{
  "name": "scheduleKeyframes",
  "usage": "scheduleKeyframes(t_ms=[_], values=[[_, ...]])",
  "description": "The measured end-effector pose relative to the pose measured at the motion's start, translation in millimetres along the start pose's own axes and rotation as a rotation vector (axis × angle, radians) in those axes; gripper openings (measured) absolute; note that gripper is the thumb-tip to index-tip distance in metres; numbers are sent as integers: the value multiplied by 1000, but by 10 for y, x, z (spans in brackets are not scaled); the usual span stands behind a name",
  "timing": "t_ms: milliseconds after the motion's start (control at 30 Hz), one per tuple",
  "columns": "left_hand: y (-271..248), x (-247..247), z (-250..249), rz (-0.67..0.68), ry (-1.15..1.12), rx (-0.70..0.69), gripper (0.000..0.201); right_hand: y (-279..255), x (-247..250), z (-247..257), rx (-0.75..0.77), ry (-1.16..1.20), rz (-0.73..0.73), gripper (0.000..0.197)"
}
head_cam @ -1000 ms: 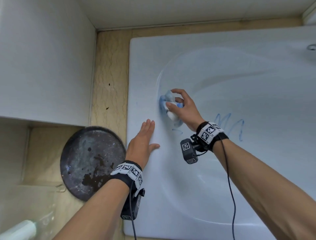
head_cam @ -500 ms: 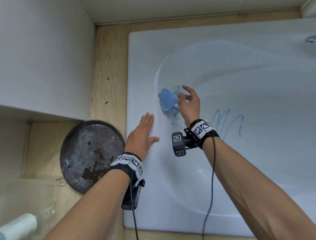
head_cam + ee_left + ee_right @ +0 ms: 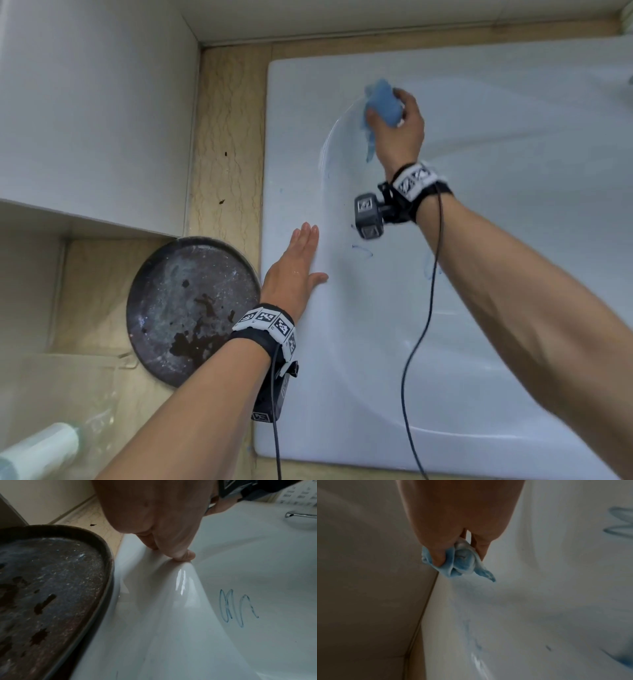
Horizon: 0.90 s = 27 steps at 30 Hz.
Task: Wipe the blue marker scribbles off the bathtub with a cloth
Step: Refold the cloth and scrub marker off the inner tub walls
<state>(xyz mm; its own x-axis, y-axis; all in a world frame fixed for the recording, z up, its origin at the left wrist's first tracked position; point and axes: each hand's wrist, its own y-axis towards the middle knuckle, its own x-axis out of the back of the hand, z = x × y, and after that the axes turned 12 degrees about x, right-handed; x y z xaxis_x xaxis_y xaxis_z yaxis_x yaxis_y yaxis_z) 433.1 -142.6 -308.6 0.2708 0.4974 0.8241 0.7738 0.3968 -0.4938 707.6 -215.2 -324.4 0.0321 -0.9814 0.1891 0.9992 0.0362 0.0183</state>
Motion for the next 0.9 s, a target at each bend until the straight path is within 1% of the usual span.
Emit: scheduleKeyframes(t_ms=[33,100,167,233,300,333,400,467,500,533,600,633,667,700,733,800,867,900], values=[[-5,-2,1,-5,9,-2,86,116,-69,30,24,-25,26,47],[-18,-10,1,-12,6,-5,85,206,-200,57,50,-128,124,47],[-21,-5,-1,-3,0,-4,85,57,-304,-8,59,-229,215,44],[-13,1,-3,9,-15,4,85,-283,-324,-131,48,-235,268,42],[-8,6,-9,6,-23,5,86,-695,-195,-201,54,-230,317,40],[-8,4,-7,2,-22,2,86,-873,-85,-219,59,-227,366,39],[-3,-15,16,-12,-22,0,85,-1131,183,-213,78,-231,537,41],[-17,-30,26,-24,-20,6,85,-1260,429,-196,72,-281,711,42],[-19,-41,26,-30,-16,8,85,-1263,495,-198,62,-300,748,43],[-23,-44,24,-34,-12,8,85,-1234,517,-165,59,-293,736,43],[-7,-36,10,-29,-3,-1,85,-1053,406,-75,116,-287,574,44],[-1,-32,13,-26,-3,-2,85,-920,274,-10,168,-298,487,44],[5,-26,12,-20,-4,1,84,-779,118,75,232,-319,434,43],[7,-23,12,-12,-5,3,84,-634,-57,160,304,-356,428,44],[-8,-10,-3,-10,-13,9,83,-504,-240,230,361,-404,468,43],[-35,-30,-24,-22,-39,26,81,-384,-571,308,422,-548,617,42],[-107,-53,-41,-28,-84,58,77,-459,-791,325,485,-680,743,38],[-167,-71,-37,-31,-101,60,75,-569,-836,336,523,-701,788,36]])
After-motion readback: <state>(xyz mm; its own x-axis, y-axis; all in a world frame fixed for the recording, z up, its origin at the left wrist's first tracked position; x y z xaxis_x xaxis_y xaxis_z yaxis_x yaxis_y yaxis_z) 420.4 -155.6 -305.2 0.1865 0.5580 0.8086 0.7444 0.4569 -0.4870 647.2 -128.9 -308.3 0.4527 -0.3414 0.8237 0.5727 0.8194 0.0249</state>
